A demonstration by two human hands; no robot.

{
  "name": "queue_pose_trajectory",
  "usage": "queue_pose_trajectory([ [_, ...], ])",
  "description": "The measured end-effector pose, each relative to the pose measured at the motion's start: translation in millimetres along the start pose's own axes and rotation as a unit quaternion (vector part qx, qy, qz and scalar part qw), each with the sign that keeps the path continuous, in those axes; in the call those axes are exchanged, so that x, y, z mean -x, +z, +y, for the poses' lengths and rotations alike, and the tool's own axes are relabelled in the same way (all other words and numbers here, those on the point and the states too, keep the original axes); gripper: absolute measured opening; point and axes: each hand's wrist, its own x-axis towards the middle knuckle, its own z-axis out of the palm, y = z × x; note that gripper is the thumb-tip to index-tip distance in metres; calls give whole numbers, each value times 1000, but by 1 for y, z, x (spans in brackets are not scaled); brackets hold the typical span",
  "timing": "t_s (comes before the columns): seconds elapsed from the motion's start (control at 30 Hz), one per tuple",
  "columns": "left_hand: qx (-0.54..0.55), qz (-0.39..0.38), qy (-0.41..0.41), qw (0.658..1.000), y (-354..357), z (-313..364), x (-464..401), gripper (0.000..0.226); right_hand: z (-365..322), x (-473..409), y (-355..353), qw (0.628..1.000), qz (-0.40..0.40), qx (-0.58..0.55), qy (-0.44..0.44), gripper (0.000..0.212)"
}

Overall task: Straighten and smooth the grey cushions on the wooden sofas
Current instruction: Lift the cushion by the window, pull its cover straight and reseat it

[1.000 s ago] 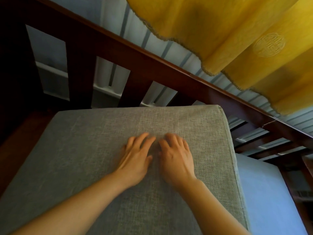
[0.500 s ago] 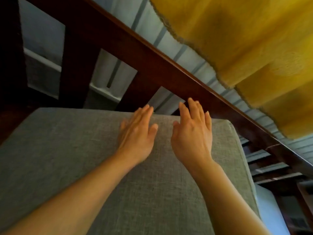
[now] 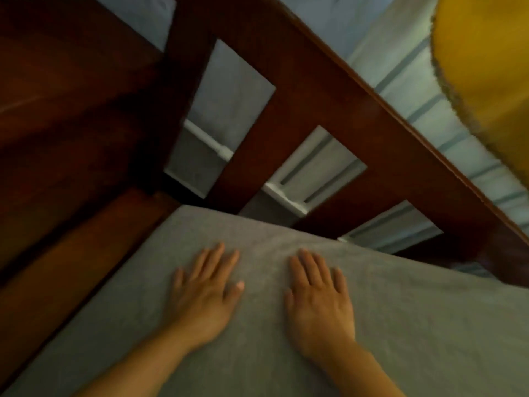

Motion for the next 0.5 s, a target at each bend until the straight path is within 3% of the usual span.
queue_pose_trajectory([
  [0.07, 90, 21, 22, 995, -19, -15, -14, 63, -24, -18, -23, 997, 77, -4, -22, 55],
  [0.1, 140, 81, 12, 987, -39, -24, -22, 59, -43, -26, -39, 983, 172, -46, -53, 53],
  [0.13, 158, 156, -13, 975, -52, -39, -27, 55, -63, -36, -44, 950, 287, -89, -80, 50],
  [0.17, 151, 207, -37, 966, -57, -61, -29, 53, -84, -45, -44, 920, 354, -142, -91, 47],
  [0.2, 118, 225, -57, 965, -48, -82, -25, 55, -102, -49, -32, 908, 368, -174, -100, 46],
  [0.27, 30, 133, -79, 988, -15, -105, -8, 66, -127, -52, 9, 959, 225, -121, -125, 53],
  [0.33, 33, 58, -78, 995, 4, -114, -7, 62, -127, -59, 38, 992, 43, -41, -110, 58],
  [0.37, 44, 27, -74, 996, 2, -116, -3, 58, -125, -57, 39, 994, 4, -23, -107, 59],
  [0.5, 45, -33, -44, 998, -23, -119, 32, 59, -129, -29, 20, 995, 8, -34, -95, 55],
])
